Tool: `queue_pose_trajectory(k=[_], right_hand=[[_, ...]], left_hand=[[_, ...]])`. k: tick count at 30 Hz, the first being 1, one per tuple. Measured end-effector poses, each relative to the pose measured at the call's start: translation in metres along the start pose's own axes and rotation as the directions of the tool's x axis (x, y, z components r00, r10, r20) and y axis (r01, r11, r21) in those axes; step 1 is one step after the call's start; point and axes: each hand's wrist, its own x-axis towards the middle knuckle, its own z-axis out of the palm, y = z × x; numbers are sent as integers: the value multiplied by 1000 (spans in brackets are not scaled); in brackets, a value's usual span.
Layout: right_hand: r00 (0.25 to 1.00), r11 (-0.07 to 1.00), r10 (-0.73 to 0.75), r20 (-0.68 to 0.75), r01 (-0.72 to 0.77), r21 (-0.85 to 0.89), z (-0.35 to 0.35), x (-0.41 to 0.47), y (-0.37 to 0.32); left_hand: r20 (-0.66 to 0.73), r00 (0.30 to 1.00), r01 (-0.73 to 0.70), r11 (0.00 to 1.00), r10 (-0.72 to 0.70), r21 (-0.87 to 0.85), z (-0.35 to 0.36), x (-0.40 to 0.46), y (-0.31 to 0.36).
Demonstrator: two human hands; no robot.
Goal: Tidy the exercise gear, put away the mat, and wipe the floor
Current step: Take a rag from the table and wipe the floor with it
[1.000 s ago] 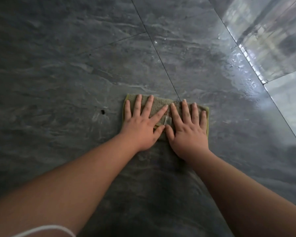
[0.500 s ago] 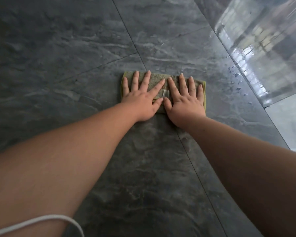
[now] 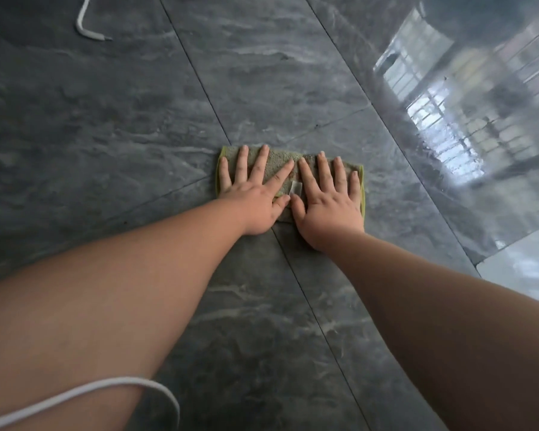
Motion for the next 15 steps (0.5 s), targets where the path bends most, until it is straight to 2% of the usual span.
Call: queue_pose_trajectory(k=[3,7,15], right_hand=[[999,999,32,-29,-32,-17,0,3,-3],[998,999,39,51,-38,-29,-5,6,-4],[989,999,42,139,-37,-34,-9,12,-1]], left_hand=[[41,999,-33,999,32,13,-8,13,-4],[108,993,-42,999,41,5,-11,17,-6],[355,934,-36,999,25,24,-29,24,-4]])
